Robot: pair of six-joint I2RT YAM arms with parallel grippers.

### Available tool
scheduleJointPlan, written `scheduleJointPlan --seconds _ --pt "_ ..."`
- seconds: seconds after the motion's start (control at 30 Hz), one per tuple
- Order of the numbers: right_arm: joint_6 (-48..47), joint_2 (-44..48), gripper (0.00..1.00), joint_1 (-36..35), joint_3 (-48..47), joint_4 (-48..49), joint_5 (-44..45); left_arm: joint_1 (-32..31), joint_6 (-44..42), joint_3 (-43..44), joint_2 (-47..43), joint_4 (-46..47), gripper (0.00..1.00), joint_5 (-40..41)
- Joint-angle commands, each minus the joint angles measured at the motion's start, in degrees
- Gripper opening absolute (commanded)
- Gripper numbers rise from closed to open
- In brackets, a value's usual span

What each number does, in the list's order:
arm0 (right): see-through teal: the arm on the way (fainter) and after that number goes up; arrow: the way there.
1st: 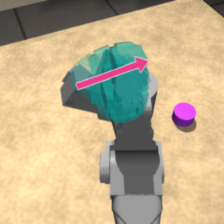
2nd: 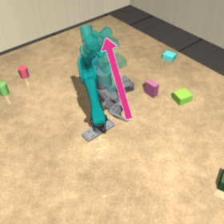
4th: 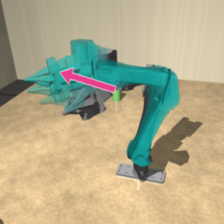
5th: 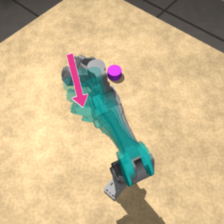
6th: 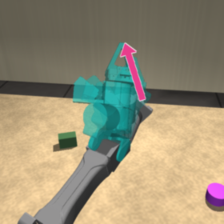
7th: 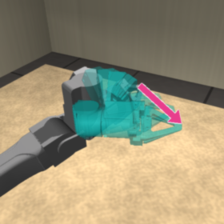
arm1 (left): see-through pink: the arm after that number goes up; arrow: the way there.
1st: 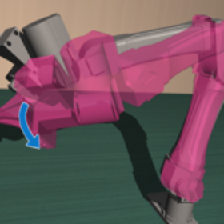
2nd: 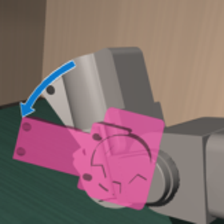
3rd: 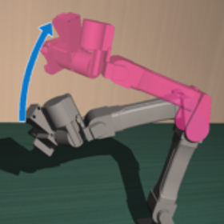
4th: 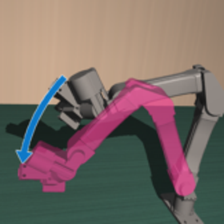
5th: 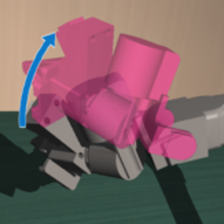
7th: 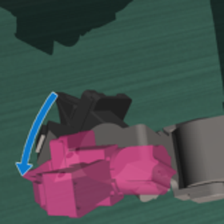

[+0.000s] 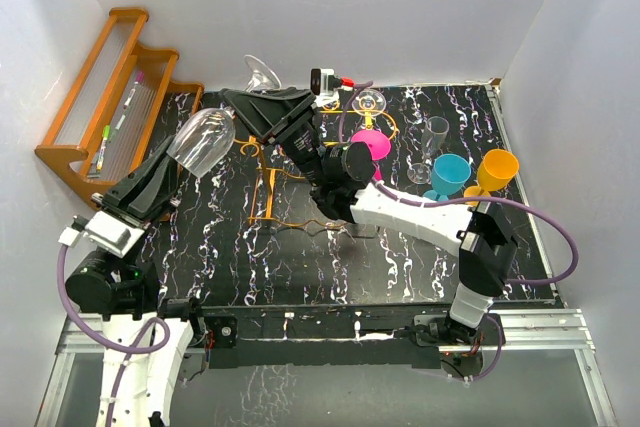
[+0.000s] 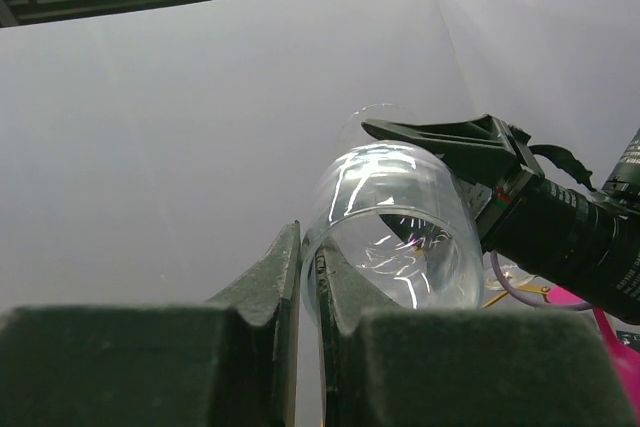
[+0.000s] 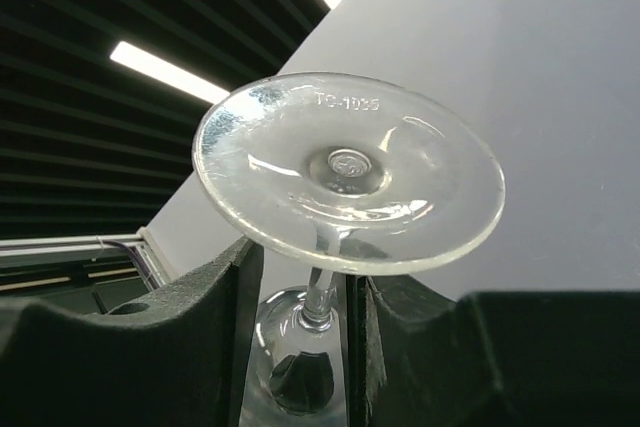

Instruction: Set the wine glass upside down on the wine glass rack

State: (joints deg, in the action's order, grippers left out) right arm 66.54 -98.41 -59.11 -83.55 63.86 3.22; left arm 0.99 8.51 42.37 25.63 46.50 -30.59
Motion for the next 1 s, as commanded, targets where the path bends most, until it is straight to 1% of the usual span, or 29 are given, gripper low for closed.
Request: scheduleJointPlan --seconds 0.0,0.23,0.43,0.53,0.6,0.63,0.8,0.97 --pt "1.5 0.6 0.36 0.0 -1.2 3.6 -0.9 -0.2 -2.2 -0.5 0.6 4.6 0.00 0.5" --pt "2.9 0.9 0.38 0.0 0.4 4.2 -0.8 -0.2 -4.3 -0.9 1.5 6.4 0.00 1.5" --pt "2.8 1.5 0.38 0.0 1.9 4.5 -0.2 -0.3 -5.9 -0.9 2.3 7.6 0.00 1.9" --pt "2.8 1.5 0.37 0.0 2.1 4.7 0.1 -0.3 -6.1 -0.7 2.6 8.0 0.00 2.2" --pt "2.7 1.3 0.34 0.0 2.0 4.7 0.2 -0.3 -5.8 -0.7 2.7 7.9 0.00 2.0" --pt "2.6 1.1 0.31 0.0 1.8 4.8 0.1 -0.3 -5.7 -0.8 2.7 8.1 0.00 1.9" --pt "2.3 0.5 0.09 0.0 0.8 4.7 -0.1 -0.3 -5.3 -1.0 2.6 7.9 0.00 1.6" --pt "1.0 0.5 0.08 0.0 0.3 5.0 -0.4 -0.3 -4.5 -1.0 2.6 7.5 0.00 0.9"
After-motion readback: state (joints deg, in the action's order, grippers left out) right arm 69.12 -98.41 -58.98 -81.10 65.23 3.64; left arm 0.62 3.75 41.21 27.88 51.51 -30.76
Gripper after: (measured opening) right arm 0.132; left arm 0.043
